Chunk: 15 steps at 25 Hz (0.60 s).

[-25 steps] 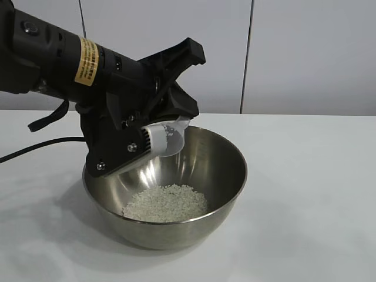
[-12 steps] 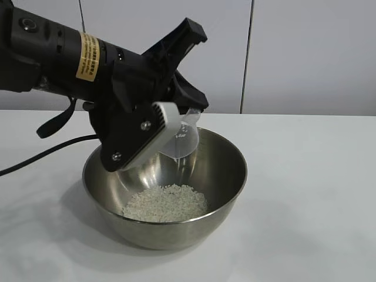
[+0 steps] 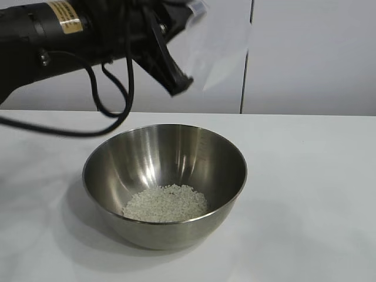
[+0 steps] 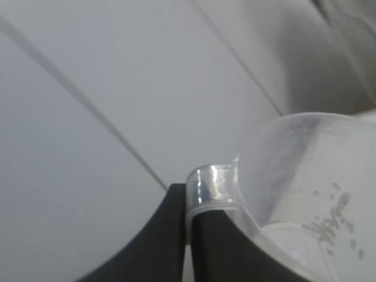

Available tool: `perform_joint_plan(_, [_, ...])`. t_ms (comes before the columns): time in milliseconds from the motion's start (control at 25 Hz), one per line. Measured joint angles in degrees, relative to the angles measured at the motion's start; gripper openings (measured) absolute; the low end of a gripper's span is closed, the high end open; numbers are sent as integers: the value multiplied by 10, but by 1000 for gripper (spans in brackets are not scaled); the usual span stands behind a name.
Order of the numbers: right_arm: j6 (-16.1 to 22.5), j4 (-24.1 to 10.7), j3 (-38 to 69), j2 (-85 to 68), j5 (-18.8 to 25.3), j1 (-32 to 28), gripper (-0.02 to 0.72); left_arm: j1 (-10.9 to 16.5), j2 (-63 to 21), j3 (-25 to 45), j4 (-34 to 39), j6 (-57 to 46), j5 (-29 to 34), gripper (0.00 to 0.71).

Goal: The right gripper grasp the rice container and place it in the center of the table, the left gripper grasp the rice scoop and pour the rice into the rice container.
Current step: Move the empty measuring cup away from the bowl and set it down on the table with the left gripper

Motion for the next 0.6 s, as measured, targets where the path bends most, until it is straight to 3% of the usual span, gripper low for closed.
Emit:
perform_joint_plan(120, [0, 0, 0, 0, 0, 0, 660, 22, -7, 36, -101, -77, -27, 9])
perform_joint_plan(240, [0, 0, 0, 0, 0, 0, 660, 61, -17, 90, -128, -110, -28, 9])
perform_joint_plan(440, [0, 0, 0, 0, 0, 0, 660, 158, -22, 184, -93, -153, -28, 9])
perform_joint_plan(600, [0, 0, 0, 0, 0, 0, 660, 244, 9, 213, -20, -197, -29, 9])
